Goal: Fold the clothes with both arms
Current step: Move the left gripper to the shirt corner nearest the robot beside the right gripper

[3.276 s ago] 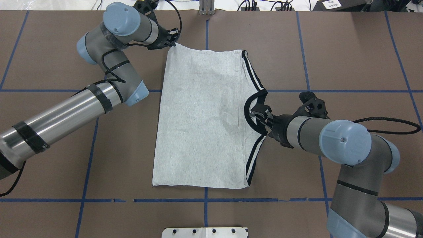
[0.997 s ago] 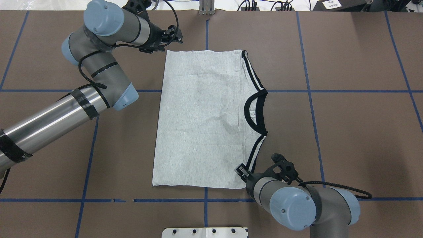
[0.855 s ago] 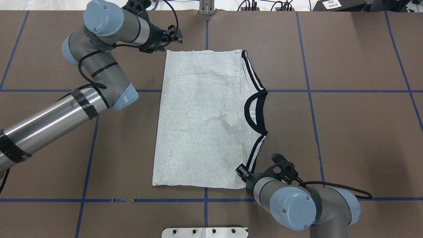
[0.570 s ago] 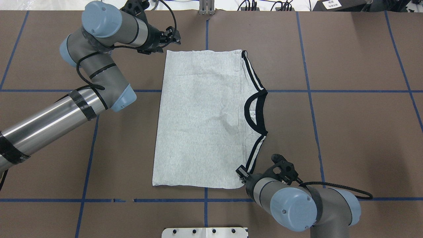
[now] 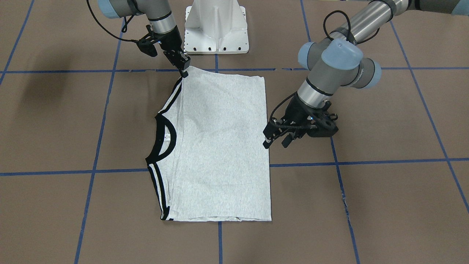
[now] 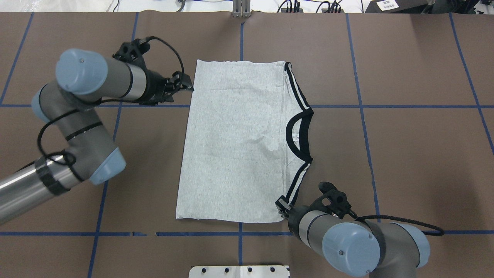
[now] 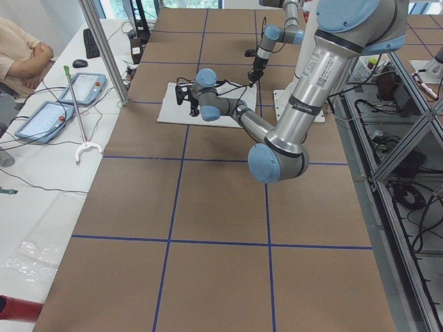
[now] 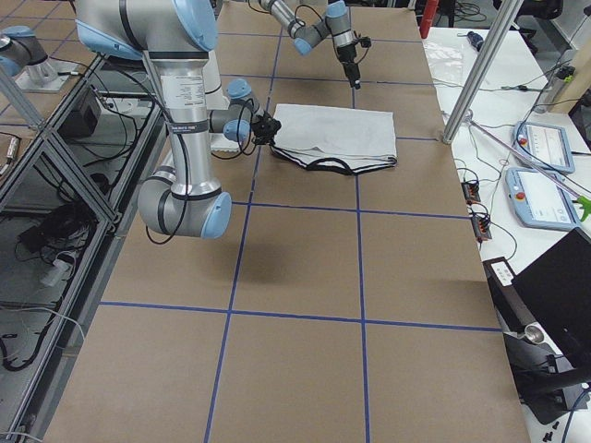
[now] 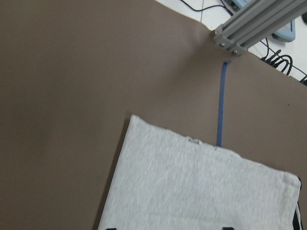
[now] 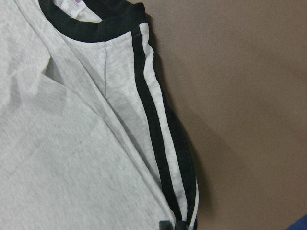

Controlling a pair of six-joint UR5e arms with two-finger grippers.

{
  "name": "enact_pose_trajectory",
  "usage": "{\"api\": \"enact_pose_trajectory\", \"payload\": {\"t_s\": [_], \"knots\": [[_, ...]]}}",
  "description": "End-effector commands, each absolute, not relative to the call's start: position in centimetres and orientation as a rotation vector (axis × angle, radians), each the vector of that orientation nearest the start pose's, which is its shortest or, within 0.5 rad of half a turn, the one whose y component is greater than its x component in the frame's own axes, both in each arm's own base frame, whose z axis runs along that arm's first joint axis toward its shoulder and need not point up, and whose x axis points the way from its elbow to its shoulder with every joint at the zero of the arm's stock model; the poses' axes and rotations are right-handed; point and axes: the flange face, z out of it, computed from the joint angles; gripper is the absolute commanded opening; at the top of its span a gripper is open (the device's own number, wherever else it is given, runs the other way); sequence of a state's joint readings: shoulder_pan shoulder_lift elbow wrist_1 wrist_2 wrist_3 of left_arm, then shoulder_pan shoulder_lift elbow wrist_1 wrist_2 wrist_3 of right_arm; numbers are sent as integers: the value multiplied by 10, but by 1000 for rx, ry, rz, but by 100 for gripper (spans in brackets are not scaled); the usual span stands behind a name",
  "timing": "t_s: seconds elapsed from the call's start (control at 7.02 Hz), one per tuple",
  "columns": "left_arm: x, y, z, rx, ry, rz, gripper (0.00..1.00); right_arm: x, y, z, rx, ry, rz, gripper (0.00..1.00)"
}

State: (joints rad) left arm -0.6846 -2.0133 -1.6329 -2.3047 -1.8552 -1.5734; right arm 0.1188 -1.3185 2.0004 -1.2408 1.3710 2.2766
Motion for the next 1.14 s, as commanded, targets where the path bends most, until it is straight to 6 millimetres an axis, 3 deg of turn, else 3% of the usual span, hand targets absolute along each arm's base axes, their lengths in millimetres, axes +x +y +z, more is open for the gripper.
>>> {"api": "enact_pose_trajectory", "payload": {"t_s": [0.0,0.43,0.57,0.71,0.85,1.0], "knots": [[446,-361,323,71,1256,-474,79,-519,-217,293,-122,-1058,852,0],[507,-260,333,-168,1140,-543,78,-518,-217,291,-122,-1061,850,0],[519,-239,333,-168,1132,-557,78,-518,-216,290,-123,-1062,849,0],[520,-239,335,-166,1126,-559,75,-518,-216,290,-123,-1062,849,0],[520,-239,333,-166,1129,-558,67,-518,-216,290,-123,-1062,849,0],[516,-241,330,-165,1136,-561,40,-517,-217,289,-124,-1065,850,0]]}}
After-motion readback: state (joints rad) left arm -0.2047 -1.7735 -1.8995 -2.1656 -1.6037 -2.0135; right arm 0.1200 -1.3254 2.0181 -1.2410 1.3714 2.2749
